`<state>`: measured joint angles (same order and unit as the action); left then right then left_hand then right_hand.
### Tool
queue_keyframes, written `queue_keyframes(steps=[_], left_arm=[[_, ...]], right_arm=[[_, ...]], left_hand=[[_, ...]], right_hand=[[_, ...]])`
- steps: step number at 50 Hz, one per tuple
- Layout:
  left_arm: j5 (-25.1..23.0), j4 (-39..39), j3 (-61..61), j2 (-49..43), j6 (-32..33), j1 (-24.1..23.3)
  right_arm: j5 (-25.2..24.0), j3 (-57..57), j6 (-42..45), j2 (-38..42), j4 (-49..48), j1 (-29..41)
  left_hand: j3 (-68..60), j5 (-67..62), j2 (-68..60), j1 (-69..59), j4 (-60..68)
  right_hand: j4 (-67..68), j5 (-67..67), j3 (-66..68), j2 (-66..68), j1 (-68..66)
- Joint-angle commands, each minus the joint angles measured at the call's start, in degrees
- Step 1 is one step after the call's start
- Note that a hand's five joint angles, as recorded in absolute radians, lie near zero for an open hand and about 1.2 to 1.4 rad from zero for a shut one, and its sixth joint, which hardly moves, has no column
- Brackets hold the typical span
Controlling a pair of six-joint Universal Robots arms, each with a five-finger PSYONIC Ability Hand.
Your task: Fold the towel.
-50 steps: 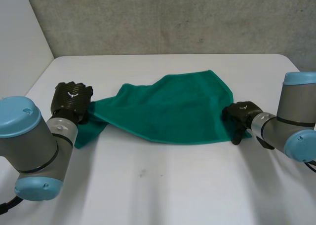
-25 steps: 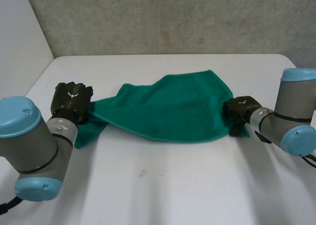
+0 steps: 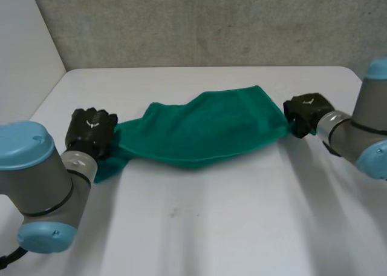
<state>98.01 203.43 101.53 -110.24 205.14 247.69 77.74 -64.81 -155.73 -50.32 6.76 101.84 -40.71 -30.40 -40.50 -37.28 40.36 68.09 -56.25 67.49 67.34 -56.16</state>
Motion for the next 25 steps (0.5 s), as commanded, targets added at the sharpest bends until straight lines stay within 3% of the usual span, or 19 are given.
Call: queue_keyframes(steps=[1,9,22,25], left_arm=[[-0.9,-8.4,0.3,-1.0,-0.2,-0.1],[-4.3,-11.8,0.3,-0.9,-2.3,3.7],[-11.1,-15.0,-2.5,-1.4,-14.4,10.2],[-13.5,-15.9,-4.9,-1.5,-16.8,10.9]], right_arm=[[-0.1,-5.2,2.0,-7.8,3.9,-3.1],[-0.6,-11.1,6.8,-9.2,3.6,-9.3],[-5.5,-16.9,7.3,-9.7,2.2,-15.2],[-6.6,-17.3,7.2,-9.7,2.2,-15.2]], left_hand=[[18.5,18.2,18.3,15.1,-18.2],[19.1,18.7,18.8,15.6,-18.7],[15.7,15.4,15.5,12.3,-15.3],[8.1,7.8,7.9,4.7,-7.8]], right_hand=[[11.9,-13.7,12.5,12.7,-23.8],[11.9,-13.7,12.5,12.7,-23.8],[11.9,-13.7,12.5,12.7,-23.8],[11.9,-13.7,12.5,12.7,-23.8]])
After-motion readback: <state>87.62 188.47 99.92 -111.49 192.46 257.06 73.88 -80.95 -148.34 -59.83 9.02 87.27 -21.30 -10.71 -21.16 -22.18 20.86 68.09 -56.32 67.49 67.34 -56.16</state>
